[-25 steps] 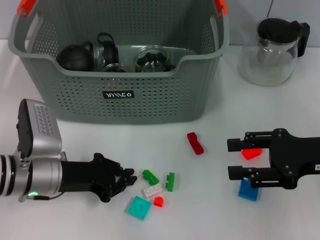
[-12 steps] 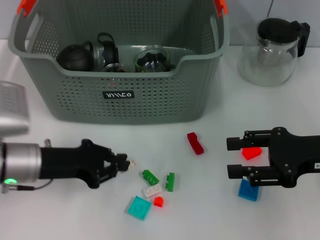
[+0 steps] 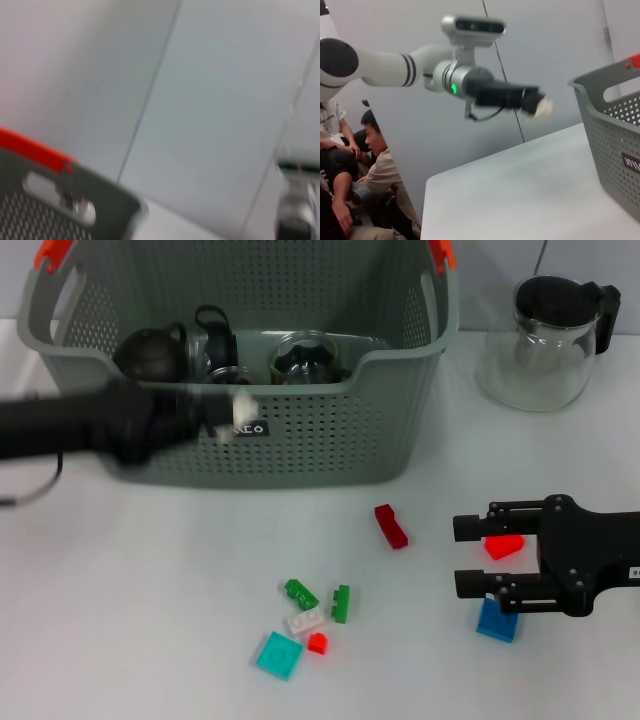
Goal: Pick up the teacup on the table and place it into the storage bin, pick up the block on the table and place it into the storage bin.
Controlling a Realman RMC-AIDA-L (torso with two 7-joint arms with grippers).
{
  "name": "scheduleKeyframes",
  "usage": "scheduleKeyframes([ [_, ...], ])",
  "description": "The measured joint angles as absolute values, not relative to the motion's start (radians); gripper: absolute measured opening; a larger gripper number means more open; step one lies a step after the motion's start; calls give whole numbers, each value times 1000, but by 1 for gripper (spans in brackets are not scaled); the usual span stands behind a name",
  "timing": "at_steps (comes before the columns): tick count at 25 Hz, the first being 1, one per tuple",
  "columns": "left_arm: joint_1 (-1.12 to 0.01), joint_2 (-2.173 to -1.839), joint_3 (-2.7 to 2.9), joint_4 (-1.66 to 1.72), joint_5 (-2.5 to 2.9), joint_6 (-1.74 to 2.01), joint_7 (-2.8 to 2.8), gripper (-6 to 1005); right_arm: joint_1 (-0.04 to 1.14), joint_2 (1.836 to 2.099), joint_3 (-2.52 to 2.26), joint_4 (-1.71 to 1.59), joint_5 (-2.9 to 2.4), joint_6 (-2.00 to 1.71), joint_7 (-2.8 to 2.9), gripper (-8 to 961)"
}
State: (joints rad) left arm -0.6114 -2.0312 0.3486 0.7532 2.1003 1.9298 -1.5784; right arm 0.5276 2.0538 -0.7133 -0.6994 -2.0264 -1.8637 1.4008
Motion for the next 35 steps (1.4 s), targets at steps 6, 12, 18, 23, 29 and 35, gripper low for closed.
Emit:
scheduleKeyframes([
  [6,-724,-1999,357,767,2019,1814,-1809,120,528,2055,-713,-699,-2027,-1864,1400,685],
  [12,-802,-1976,532,828,2037,1546,-1994,119,522,2055,-713,-700,-2028,-1864,1400,685],
  [18,-856,-1981,802,883,2283,1258,-2212,115,520,2056,-713,-700,-2027,-1864,1400,685],
  [23,-898,-1998,939,876,2486,1172,-2368,121,528,2056,-713,-699,-2027,-1864,1400,685],
  [29,-908,-2037,947,900,2567,1116,-2428,152,528,2057,-714,-700,-2027,-1864,1400,685],
  [35,-794,-2063,835,1042,2319,1191,-2287,310,523,2055,-713,-699,-2026,-1864,1401,685],
])
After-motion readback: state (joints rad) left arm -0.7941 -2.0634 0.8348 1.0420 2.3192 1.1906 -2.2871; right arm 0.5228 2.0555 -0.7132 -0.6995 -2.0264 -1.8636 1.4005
